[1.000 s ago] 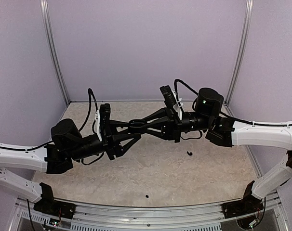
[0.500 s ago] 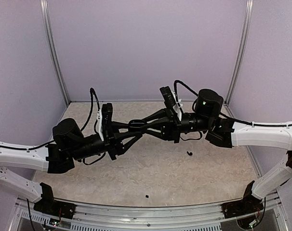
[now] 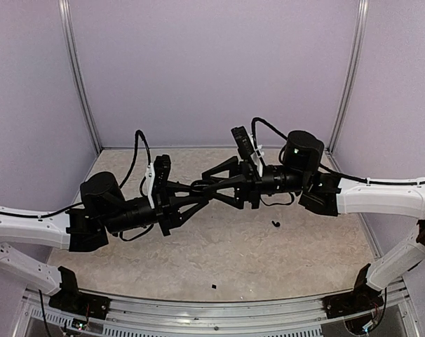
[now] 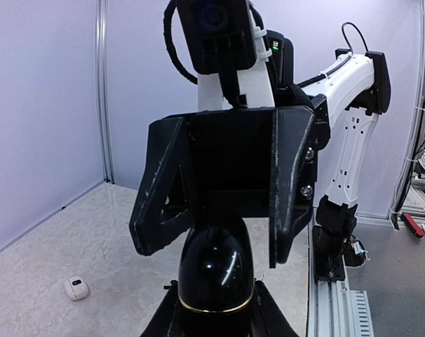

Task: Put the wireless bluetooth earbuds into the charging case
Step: Open the charging case.

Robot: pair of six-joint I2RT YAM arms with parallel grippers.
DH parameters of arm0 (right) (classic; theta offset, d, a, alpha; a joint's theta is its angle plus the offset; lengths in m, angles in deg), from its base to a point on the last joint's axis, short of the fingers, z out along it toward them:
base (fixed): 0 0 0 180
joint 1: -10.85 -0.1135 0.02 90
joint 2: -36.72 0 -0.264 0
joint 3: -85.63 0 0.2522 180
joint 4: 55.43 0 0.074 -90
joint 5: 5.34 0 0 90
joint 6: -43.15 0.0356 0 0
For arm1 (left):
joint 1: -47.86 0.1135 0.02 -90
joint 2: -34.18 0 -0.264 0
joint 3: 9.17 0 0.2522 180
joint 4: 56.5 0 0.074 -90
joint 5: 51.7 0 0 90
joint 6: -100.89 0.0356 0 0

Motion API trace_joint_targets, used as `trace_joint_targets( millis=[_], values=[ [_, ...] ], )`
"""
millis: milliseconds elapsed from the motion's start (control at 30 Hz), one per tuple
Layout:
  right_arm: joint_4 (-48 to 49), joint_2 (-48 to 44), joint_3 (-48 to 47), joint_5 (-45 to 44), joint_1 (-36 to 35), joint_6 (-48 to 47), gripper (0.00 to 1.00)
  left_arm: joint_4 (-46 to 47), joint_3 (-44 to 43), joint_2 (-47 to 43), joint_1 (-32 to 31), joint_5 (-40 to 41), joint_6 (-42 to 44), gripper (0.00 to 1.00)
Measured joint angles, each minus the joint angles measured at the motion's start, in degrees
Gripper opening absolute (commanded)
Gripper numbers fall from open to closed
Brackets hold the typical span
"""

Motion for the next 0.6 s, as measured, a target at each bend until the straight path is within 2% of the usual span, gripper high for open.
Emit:
trace_joint_targets(
  millis=[400, 600],
  values=[
    [-1.77, -0.44, -0.02, -0.59, 0.07, 1.51, 0.46, -4.94, -1.86, 0.02, -3.17, 3.82, 5.73, 0.09],
    [-0.28, -1.36, 0.00, -1.53, 1.92, 3.13, 0.45, -6.86, -1.88, 0.02, -4.37, 2.71, 7.48, 0.09]
  ],
)
